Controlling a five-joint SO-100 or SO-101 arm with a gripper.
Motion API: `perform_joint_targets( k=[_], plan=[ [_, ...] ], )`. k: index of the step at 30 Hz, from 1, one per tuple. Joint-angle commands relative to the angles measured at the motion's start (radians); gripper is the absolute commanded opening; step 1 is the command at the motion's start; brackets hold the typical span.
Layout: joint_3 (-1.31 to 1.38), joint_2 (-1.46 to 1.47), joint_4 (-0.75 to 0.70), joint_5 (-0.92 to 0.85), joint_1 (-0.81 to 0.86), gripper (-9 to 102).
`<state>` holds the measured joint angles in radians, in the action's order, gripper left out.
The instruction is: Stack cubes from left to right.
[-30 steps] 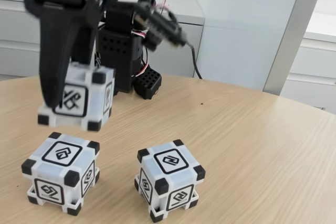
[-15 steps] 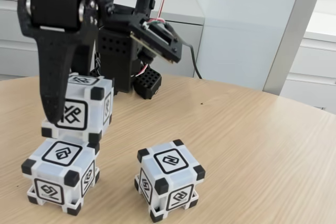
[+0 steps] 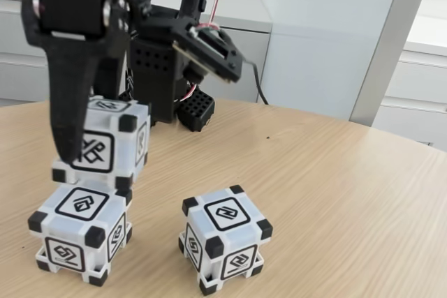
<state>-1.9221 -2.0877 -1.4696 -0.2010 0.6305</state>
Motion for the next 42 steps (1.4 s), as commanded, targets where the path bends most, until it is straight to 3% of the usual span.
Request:
perform_joint_targets(
  k=[1, 11, 42],
  plan=[
    [0.101, 0.003, 0.011, 0.014, -0.005, 0],
    [0.13, 0.152, 0.011, 0.003, 0.008, 0],
    [0.227, 0.21, 0.012, 0.048, 0.009, 0]
  ],
)
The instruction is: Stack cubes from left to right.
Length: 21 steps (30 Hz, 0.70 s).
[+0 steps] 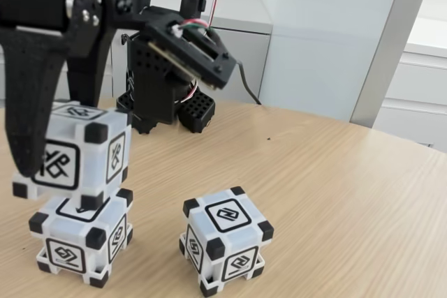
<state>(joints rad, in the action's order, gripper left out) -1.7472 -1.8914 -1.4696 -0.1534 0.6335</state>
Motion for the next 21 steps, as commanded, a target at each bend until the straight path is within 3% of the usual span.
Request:
perform_joint_targets(
  k=[1, 13, 21],
  plan=[
    [0.052, 0.028, 0.012, -0.003, 0.006, 0],
    [0.043, 0.046, 0.012, -0.02, 0.006, 1],
    [0.037, 0.041, 0.011, -0.014, 0.002, 21]
  ],
)
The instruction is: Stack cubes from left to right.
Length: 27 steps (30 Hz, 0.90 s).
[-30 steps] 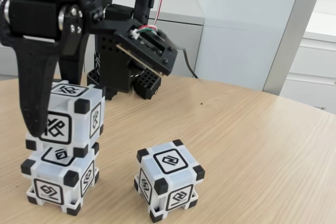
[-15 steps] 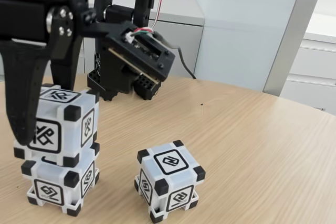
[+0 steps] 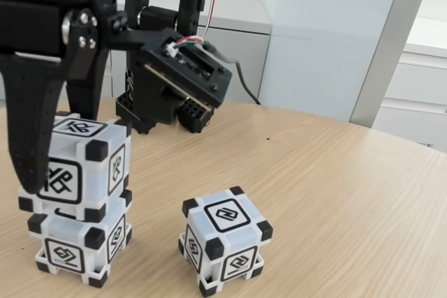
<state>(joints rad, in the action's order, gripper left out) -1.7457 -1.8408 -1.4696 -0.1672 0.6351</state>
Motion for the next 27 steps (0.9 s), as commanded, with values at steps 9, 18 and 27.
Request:
perform_joint_targets(
  k=[9, 18, 27],
  plan=[
    [0.034, -0.018, 0.0, -0.003, -0.011, 32],
    [0.044, -0.058, -0.006, -0.009, -0.014, 39],
    [0.048, -0.17, -0.008, 0.009, -0.054, 44]
  ],
)
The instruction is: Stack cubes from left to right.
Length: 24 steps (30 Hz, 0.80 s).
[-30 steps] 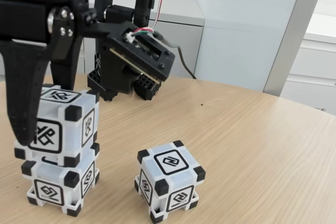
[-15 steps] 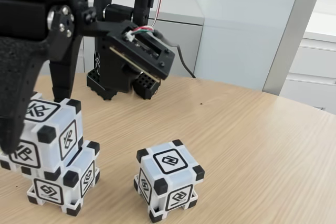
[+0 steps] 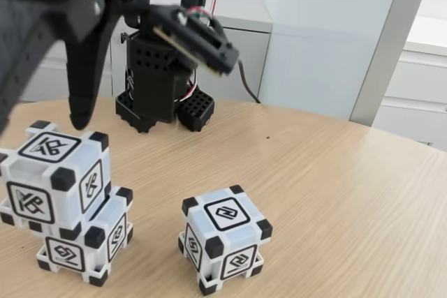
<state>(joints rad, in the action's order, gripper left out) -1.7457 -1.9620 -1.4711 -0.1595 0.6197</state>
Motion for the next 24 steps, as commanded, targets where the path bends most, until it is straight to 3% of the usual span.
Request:
perform_joint_targets(
  k=[1, 12, 24],
  plan=[
    [0.044, -0.054, -0.006, 0.0, -0.061, 44],
    [0.034, -0.141, -0.006, -0.028, -0.336, 53],
    [0.029, -0.078, -0.008, -0.057, -0.511, 53]
  ],
)
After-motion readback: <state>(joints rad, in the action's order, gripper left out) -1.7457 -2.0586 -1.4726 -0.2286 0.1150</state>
